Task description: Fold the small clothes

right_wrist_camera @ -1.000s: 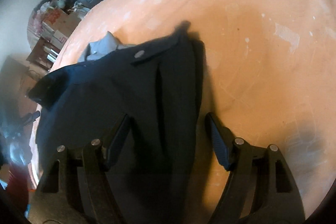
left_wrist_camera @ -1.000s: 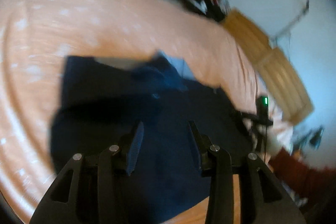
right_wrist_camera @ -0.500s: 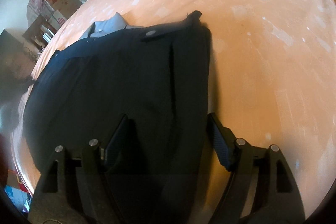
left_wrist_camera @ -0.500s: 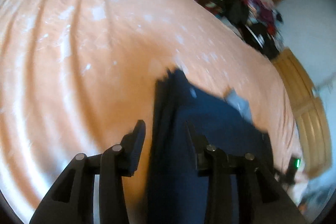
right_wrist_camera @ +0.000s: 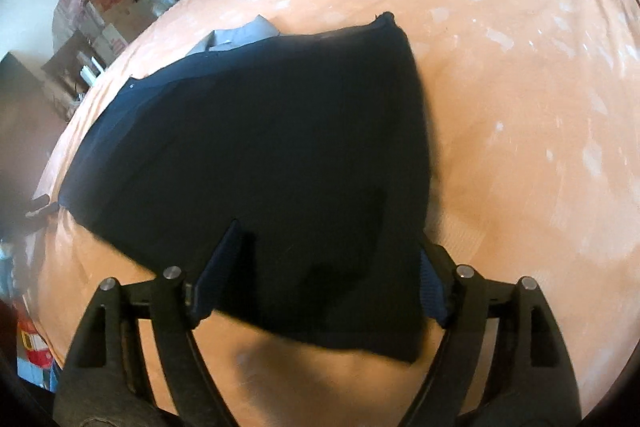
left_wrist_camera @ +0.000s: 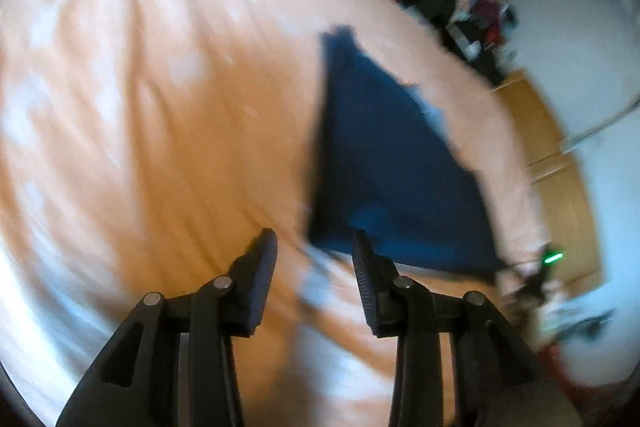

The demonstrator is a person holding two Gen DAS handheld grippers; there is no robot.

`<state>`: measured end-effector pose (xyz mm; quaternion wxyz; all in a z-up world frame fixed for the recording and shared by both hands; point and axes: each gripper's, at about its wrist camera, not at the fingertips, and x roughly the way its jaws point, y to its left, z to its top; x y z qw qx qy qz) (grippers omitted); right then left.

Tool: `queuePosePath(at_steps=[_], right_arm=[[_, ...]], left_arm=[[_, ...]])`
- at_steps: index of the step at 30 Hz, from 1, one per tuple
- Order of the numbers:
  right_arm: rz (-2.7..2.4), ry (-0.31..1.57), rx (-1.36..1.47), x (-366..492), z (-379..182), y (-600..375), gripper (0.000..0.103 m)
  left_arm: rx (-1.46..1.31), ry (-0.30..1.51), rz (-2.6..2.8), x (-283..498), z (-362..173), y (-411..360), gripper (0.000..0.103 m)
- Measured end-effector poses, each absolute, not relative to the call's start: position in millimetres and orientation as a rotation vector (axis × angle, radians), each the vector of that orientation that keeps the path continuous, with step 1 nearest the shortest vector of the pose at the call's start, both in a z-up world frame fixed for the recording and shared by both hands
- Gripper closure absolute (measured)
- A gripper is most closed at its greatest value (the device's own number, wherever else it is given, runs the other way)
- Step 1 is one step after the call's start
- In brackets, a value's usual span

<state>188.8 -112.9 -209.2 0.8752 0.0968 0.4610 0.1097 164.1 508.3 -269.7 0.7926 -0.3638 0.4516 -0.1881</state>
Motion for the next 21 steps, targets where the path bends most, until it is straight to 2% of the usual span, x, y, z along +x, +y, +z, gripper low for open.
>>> queuePosePath(at_steps=[3, 6, 11, 12, 13, 15, 19, 20, 21], right_arm=[[0.194, 0.949, 0.267, 181, -220, -116, 0.016], [0.181, 0.942, 0.304, 178, -226, -122, 0.015], [0.186, 0.943, 0.297, 180, -230, -119, 0.014], [0.189, 0.943, 0.300, 180, -231, -119, 0.013], [0.190, 0.943, 0.300, 180, -232, -119, 0.013], [0.192, 0.942, 0.296, 180, -232, -118, 0.013], [0.211, 0.933, 0.304, 178, -234, -119, 0.009], [0.221, 0.931, 0.306, 180, -236, -119, 0.007], [0.227, 0.931, 0.307, 180, -236, -119, 0.006]], left_arm=[[-0.897, 0.975, -0.416, 172, -280, 492, 0.059], [-0.886, 0.990, -0.351, 182, -288, 469, 0.059], [-0.922, 0.929, -0.247, 191, -297, 474, 0.063], [-0.907, 0.920, -0.233, 194, -298, 470, 0.069], [-0.897, 0.915, -0.228, 197, -299, 468, 0.081], [-0.882, 0.916, -0.224, 197, -297, 471, 0.098], [-0.828, 0.882, -0.222, 195, -283, 505, 0.097], [-0.798, 0.889, -0.154, 194, -283, 519, 0.102], [-0.811, 0.882, -0.121, 188, -284, 531, 0.103]])
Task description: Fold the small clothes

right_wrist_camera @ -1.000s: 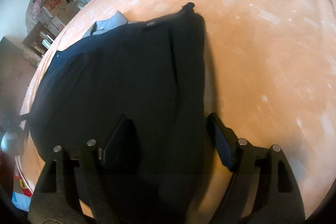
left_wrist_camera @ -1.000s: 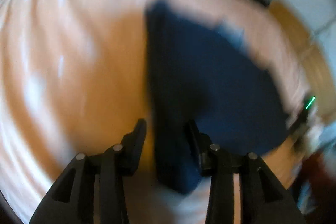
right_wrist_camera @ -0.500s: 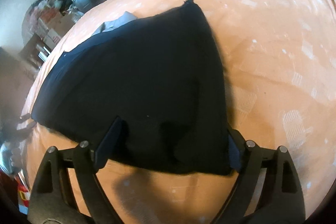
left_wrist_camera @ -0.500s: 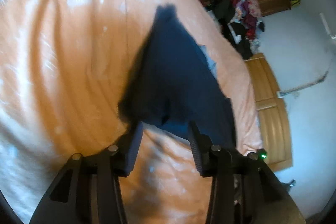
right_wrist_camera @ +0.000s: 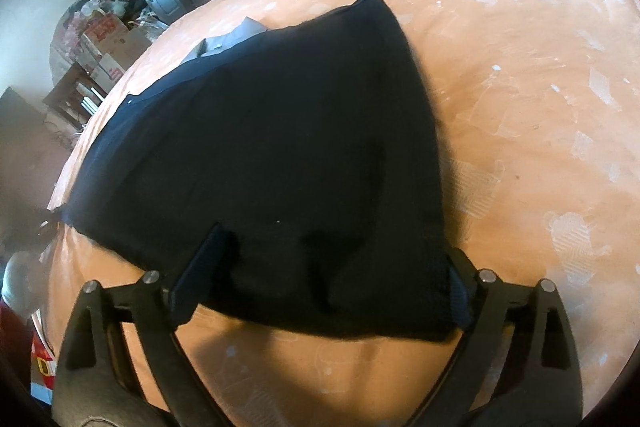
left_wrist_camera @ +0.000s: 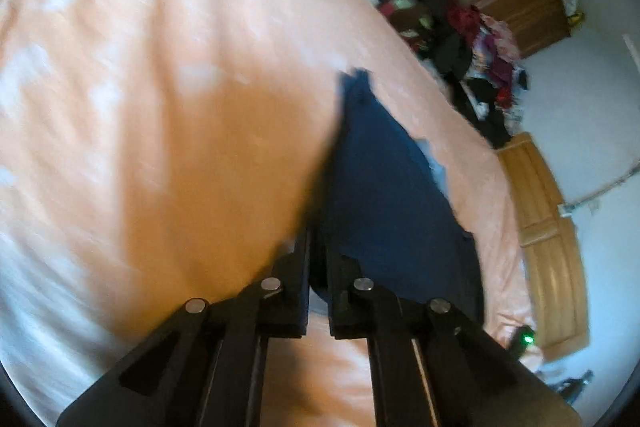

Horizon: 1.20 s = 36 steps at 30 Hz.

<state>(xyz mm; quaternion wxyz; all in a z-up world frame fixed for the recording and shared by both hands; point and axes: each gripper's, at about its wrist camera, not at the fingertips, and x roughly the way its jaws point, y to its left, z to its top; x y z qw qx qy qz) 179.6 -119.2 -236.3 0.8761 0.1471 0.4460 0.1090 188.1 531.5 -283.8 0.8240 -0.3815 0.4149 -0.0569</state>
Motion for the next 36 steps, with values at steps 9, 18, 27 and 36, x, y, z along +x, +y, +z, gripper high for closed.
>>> queuePosePath(at_steps=[9, 18, 27, 36], right_arm=[[0.253, 0.930, 0.301, 181, -238, -115, 0.000], [0.260, 0.927, 0.312, 182, -239, -117, 0.000], [0.230, 0.938, 0.278, 180, -232, -111, 0.001], [0.334, 0.830, 0.237, 208, -136, -59, 0.004]], left_arm=[[-1.006, 0.780, -0.308, 137, -268, 486, 0.048], [-0.975, 0.764, -0.191, 172, -294, 452, 0.050], [-0.971, 0.676, -0.110, 221, -302, 452, 0.049], [-0.621, 0.622, -0.169, 240, -245, 403, 0.092]])
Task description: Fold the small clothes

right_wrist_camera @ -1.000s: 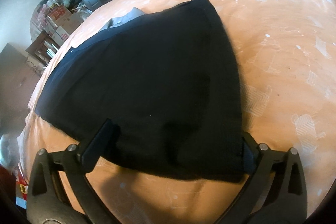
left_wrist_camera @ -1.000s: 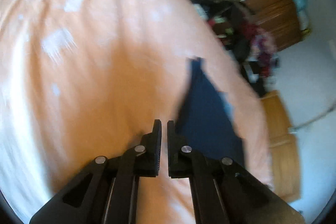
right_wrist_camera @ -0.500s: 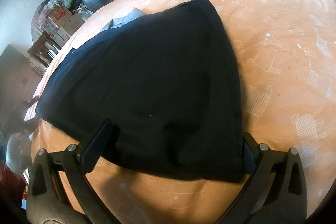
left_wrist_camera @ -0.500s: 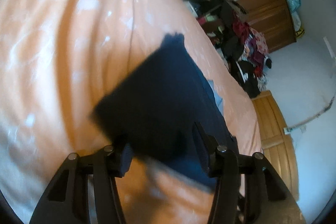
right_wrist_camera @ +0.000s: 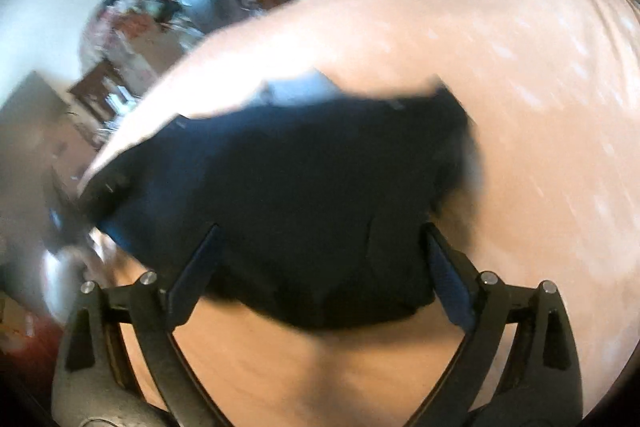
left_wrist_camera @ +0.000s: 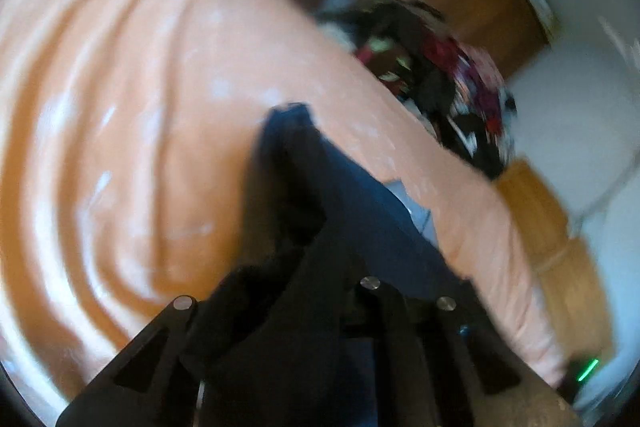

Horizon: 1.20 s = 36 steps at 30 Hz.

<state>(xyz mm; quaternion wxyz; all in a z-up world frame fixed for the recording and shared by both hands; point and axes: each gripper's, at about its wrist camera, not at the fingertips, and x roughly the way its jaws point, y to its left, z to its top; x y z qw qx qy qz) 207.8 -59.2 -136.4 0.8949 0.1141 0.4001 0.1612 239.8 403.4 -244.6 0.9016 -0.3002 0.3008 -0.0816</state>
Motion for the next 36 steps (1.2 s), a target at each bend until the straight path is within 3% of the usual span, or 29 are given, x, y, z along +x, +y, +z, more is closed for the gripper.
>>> queuePosePath(at_steps=[9, 11, 13, 20, 25, 30, 36], right_arm=[[0.706, 0.856, 0.129, 332, -62, 104, 0.006], [0.674, 0.883, -0.049, 332, -68, 114, 0.021], [0.634, 0.953, -0.098, 334, -86, 89, 0.028], [0.286, 1.207, 0.055, 278, -201, -91, 0.030], [0.225, 1.116, 0.178, 205, -224, -149, 0.033], [0.304, 0.968, 0.193, 227, -153, -97, 0.029], [0.738, 0.857, 0.327, 293, -80, 47, 0.004]], left_arm=[[-0.382, 0.553, -0.258, 233, -196, 347, 0.091], [-0.396, 0.548, -0.272, 236, -193, 351, 0.091], [-0.414, 0.553, -0.271, 238, -195, 361, 0.091], [-0.504, 0.595, -0.236, 228, -225, 391, 0.091], [-0.579, 0.634, -0.207, 229, -245, 410, 0.091], [-0.412, 0.583, -0.241, 221, -211, 372, 0.091], [-0.256, 0.530, -0.331, 216, -172, 302, 0.090]])
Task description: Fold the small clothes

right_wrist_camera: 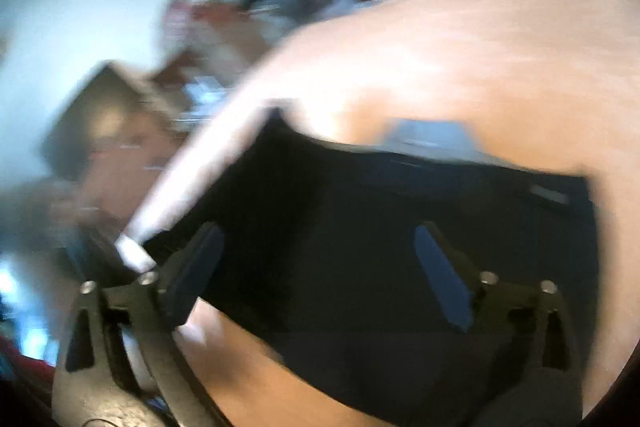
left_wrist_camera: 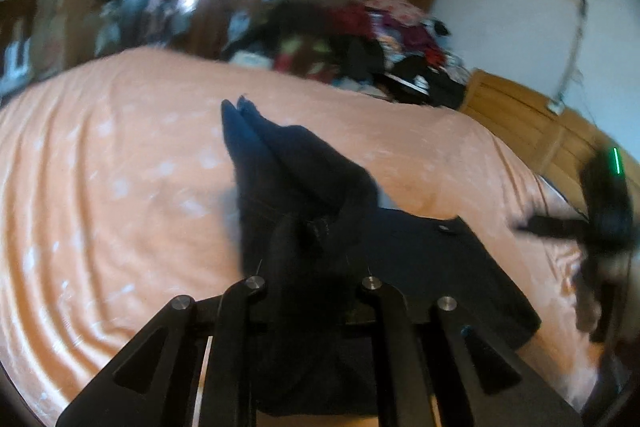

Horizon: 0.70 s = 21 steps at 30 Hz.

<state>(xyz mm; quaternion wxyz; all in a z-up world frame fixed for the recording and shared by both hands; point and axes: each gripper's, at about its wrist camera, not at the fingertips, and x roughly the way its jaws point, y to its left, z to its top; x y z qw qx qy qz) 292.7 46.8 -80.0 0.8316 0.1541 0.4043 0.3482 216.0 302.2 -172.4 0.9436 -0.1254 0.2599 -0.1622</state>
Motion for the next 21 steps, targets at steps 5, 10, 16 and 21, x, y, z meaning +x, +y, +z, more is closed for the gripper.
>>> queuePosePath(at_steps=[5, 10, 16, 21], right_arm=[[0.852, 0.967, 0.270, 350, -102, 127, 0.001], [0.698, 1.064, 0.253, 385, -163, 105, 0.055], [0.664, 0.946, 0.389, 362, -156, 13, 0.090], [0.634, 0.974, 0.449, 363, -164, -66, 0.090]], left_arm=[[-0.161, 0.541, -0.413, 217, -164, 246, 0.089], [-0.082, 0.590, -0.485, 215, -177, 195, 0.088], [-0.040, 0.623, -0.637, 215, -175, 129, 0.088], [-0.053, 0.709, -0.768, 230, -177, 58, 0.079]])
